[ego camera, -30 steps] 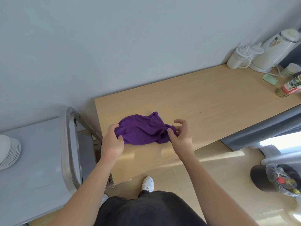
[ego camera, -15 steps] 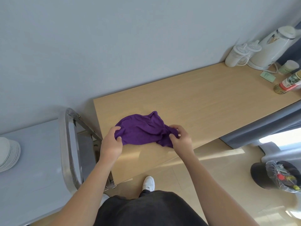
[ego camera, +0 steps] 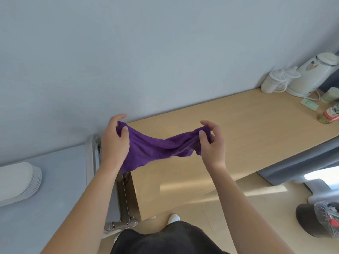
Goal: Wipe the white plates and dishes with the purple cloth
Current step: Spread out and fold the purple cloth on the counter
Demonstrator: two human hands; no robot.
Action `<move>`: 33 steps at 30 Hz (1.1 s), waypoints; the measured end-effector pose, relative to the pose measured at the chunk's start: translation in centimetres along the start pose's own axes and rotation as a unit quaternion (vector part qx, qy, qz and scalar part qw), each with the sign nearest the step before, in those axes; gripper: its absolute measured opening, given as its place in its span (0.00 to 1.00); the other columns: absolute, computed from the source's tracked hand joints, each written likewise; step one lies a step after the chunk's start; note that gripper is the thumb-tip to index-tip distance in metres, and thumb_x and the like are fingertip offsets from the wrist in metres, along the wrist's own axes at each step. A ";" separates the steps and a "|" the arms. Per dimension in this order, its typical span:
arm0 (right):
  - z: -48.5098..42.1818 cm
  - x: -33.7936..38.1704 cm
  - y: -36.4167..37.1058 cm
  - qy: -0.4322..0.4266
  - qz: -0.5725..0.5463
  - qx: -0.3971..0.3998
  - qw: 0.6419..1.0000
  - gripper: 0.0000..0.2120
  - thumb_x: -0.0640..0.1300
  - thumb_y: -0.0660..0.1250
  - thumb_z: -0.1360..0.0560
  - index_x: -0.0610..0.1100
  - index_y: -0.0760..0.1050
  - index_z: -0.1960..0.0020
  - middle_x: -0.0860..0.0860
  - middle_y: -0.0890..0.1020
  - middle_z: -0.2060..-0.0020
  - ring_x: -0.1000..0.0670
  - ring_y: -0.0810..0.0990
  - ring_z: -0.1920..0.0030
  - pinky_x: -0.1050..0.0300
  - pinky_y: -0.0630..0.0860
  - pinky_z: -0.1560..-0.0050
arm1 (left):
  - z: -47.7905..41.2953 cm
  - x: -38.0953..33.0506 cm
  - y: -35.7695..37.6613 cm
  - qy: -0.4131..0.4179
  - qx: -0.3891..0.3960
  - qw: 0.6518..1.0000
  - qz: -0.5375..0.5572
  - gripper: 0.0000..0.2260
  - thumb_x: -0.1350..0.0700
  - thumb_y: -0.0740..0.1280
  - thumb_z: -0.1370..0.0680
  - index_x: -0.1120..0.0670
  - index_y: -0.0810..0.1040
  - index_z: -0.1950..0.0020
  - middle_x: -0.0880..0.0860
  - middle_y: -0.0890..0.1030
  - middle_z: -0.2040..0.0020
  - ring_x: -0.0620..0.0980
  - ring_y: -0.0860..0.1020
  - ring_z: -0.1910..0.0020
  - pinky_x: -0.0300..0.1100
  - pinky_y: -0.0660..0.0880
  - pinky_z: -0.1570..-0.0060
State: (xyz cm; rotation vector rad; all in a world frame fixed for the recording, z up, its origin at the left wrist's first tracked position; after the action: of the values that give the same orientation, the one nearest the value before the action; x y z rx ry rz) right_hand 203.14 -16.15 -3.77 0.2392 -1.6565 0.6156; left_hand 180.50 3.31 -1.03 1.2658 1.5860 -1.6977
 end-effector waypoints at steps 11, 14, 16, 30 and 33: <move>0.9 -9.5 0.8 0.201 0.234 0.134 0.942 0.17 0.38 0.58 0.22 0.47 0.74 0.34 0.48 0.81 0.49 0.46 0.79 0.54 0.53 0.76 0.53 | 3.1 9.8 4.3 -0.117 0.168 0.973 -0.104 0.17 0.62 0.59 0.18 0.53 0.73 0.30 0.54 0.75 0.34 0.49 0.74 0.40 0.40 0.70 0.46; 2.5 -11.9 0.8 0.227 0.253 0.158 0.927 0.17 0.39 0.60 0.21 0.46 0.73 0.33 0.50 0.78 0.45 0.49 0.76 0.50 0.59 0.70 0.51 | 5.2 12.4 4.9 -0.175 0.196 0.957 -0.121 0.19 0.61 0.63 0.19 0.53 0.71 0.28 0.56 0.74 0.32 0.54 0.74 0.37 0.42 0.72 0.45; 2.6 -12.4 0.7 0.217 0.254 0.139 0.932 0.15 0.43 0.63 0.20 0.46 0.74 0.34 0.51 0.79 0.43 0.49 0.76 0.47 0.58 0.69 0.50 | 5.5 13.0 5.0 -0.188 0.189 0.956 -0.123 0.20 0.60 0.65 0.20 0.53 0.70 0.28 0.56 0.74 0.32 0.55 0.74 0.36 0.43 0.72 0.45; 0.3 -11.9 1.0 0.188 0.201 0.107 0.955 0.09 0.44 0.64 0.20 0.47 0.79 0.42 0.49 0.79 0.45 0.51 0.78 0.48 0.56 0.74 0.45 | 3.9 11.7 3.3 -0.148 0.056 0.986 -0.045 0.14 0.64 0.58 0.18 0.53 0.80 0.41 0.48 0.77 0.42 0.51 0.75 0.38 0.47 0.75 0.39; 0.9 -12.2 2.2 0.192 0.263 0.182 0.928 0.05 0.43 0.67 0.22 0.44 0.80 0.49 0.50 0.82 0.52 0.50 0.79 0.51 0.59 0.72 0.52 | 4.3 12.9 3.6 -0.176 0.106 0.975 -0.084 0.12 0.63 0.61 0.19 0.54 0.79 0.39 0.52 0.78 0.39 0.50 0.75 0.42 0.42 0.74 0.45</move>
State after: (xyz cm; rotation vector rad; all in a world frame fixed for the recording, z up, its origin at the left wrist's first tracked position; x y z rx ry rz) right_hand 203.56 -17.05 -16.17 -0.0693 -1.2100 1.2948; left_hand 176.54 1.54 -14.43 0.8750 1.3581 -2.1075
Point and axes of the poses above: each hand's wrist, its own z-axis away from the middle knuckle, its own y-axis out of the palm, x = y × z, the point moved 6 cm from there along -z, towards the middle knuckle
